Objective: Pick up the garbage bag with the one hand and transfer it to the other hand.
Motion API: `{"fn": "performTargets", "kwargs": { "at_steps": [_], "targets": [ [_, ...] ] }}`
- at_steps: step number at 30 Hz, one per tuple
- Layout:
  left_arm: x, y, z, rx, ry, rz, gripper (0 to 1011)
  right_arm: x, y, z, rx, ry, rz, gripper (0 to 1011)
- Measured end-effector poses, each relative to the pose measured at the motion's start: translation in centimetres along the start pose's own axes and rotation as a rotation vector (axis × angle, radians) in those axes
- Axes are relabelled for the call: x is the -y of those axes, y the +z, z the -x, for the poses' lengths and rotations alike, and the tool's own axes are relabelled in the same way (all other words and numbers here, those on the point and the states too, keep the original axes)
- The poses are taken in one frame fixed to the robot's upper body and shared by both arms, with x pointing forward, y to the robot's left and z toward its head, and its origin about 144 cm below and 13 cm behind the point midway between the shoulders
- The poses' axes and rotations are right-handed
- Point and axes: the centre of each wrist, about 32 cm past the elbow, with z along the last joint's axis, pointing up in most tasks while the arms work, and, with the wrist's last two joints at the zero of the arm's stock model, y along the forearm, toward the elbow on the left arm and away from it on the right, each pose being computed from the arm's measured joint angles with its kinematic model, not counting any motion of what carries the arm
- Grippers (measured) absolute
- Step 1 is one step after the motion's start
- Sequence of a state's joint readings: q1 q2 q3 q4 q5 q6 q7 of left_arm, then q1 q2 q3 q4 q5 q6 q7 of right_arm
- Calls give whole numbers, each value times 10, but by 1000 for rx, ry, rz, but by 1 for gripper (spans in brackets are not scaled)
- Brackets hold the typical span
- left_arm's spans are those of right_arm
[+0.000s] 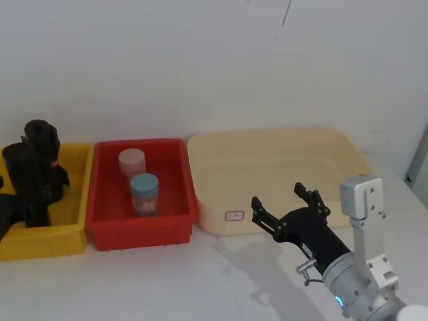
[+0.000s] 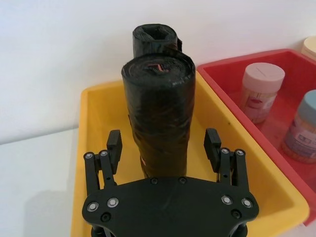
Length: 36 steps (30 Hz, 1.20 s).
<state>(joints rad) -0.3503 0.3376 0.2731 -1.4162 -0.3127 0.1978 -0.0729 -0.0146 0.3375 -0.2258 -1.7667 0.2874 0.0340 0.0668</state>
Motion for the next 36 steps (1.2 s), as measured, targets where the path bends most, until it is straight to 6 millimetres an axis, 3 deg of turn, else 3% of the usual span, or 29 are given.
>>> {"fn": "performTargets", "kwargs": {
  "at_steps": [6,19,24,36],
  "targets": [
    [10,1,-4,8,-9,0,996,0,0,0,0,0,0,1001],
    [23,2,-7,28,-37,7,685,0,0,0,0,0,0,1001],
    [17,3,-5,34,-32,8,555,0,0,0,0,2,-2,1001],
    [-6,18,1,83,-26,36,477,-10,15,-7,-10,82,-24,1001]
  ]
}}
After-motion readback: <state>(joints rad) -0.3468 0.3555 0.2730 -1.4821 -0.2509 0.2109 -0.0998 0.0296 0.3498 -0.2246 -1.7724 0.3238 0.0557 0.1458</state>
